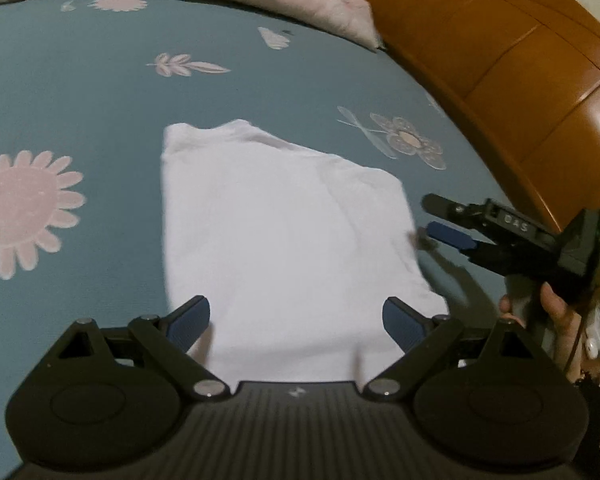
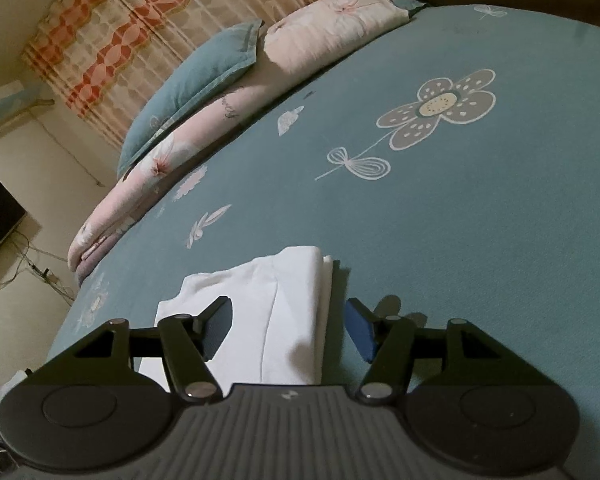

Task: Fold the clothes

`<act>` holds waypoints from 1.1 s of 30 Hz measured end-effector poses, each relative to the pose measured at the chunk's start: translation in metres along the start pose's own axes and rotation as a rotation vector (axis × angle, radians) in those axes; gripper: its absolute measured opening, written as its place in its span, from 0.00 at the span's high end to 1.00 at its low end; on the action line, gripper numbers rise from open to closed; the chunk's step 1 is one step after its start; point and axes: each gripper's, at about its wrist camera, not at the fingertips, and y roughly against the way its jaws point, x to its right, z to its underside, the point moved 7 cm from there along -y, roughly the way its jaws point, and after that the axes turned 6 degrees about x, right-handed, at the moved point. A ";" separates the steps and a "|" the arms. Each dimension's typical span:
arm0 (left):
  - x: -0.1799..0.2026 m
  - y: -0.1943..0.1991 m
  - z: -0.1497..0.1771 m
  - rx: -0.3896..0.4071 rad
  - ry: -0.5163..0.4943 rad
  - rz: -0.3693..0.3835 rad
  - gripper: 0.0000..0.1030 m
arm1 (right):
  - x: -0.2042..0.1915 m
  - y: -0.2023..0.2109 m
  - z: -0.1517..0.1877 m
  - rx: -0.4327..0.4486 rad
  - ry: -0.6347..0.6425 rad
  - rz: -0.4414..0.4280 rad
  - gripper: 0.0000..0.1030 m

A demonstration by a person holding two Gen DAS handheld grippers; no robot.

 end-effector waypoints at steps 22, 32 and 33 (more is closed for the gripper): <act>0.045 -0.015 0.007 -0.026 -0.055 0.099 0.09 | -0.001 0.017 -0.004 0.026 0.027 0.044 0.33; 0.077 -0.031 0.004 -0.066 -0.067 0.158 0.08 | 0.003 0.022 -0.005 0.025 0.025 0.042 0.32; 0.082 -0.034 0.006 -0.071 -0.078 0.165 0.08 | 0.003 0.023 -0.006 0.025 0.024 0.042 0.32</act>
